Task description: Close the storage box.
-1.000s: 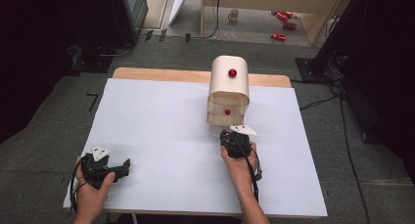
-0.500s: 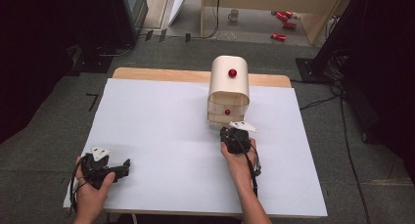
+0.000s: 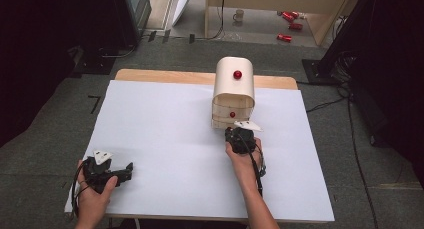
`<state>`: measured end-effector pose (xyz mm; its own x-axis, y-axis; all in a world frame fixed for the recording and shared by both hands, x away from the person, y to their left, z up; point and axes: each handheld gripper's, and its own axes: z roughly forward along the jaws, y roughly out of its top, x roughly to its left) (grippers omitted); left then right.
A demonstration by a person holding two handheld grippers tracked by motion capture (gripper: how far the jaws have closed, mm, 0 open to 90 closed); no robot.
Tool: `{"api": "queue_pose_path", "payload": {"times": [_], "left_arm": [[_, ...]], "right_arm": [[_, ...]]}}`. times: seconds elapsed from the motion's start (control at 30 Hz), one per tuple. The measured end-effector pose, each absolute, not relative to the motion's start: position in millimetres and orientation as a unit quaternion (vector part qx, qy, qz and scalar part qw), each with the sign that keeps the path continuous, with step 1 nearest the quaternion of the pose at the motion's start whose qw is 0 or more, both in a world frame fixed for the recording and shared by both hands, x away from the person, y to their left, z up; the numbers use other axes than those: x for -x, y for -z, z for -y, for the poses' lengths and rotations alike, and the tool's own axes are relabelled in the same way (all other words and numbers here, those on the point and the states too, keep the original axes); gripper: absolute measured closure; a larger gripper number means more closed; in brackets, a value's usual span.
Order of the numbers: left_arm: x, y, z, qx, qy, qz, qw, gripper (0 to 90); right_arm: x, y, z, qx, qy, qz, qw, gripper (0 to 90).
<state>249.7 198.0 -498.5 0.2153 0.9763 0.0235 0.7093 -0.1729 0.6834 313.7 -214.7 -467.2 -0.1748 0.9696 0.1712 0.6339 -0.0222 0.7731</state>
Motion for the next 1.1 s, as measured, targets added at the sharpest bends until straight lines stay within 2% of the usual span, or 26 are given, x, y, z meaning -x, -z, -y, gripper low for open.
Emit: {"api": "queue_pose_path", "payload": {"times": [0.43,0.53,0.57,0.6,0.63,0.7,0.73,0.87,1.0,1.03,1.1], "left_arm": [[-250,498,-198,-0.728,-0.239,-0.579,0.28,0.0],[-250,498,-198,-0.728,-0.239,-0.579,0.28,0.0],[-250,498,-198,-0.728,-0.239,-0.579,0.28,0.0],[-250,498,-198,-0.728,-0.239,-0.579,0.28,0.0],[-250,498,-198,-0.728,-0.239,-0.579,0.28,0.0],[-250,498,-198,-0.728,-0.239,-0.579,0.279,0.0],[-250,498,-198,-0.728,-0.239,-0.579,0.28,0.0],[-250,498,-198,-0.728,-0.239,-0.579,0.28,0.0],[-250,498,-198,-0.728,-0.239,-0.579,0.28,0.0],[-250,499,-198,-0.727,-0.239,-0.579,0.28,0.0],[-250,499,-198,-0.727,-0.239,-0.579,0.28,0.0]], "right_arm": [[-317,468,216,-0.601,-0.386,-0.665,0.218,73.6],[-316,468,217,-0.597,-0.397,-0.666,0.208,61.6],[-316,468,217,-0.597,-0.397,-0.666,0.208,61.6],[-314,468,218,-0.592,-0.4,-0.67,0.201,54.0],[-314,468,218,-0.592,-0.4,-0.67,0.201,54.0],[-312,468,218,-0.585,-0.4,-0.678,0.195,46.7],[-308,467,220,-0.582,-0.399,-0.681,0.195,38.1],[-301,466,227,-0.578,-0.394,-0.687,0.194,18.4],[-293,467,234,-0.568,-0.392,-0.698,0.188,9.7],[-287,469,239,-0.563,-0.39,-0.705,0.185,1.6],[-281,471,245,-0.561,-0.39,-0.707,0.183,0.0]]}}
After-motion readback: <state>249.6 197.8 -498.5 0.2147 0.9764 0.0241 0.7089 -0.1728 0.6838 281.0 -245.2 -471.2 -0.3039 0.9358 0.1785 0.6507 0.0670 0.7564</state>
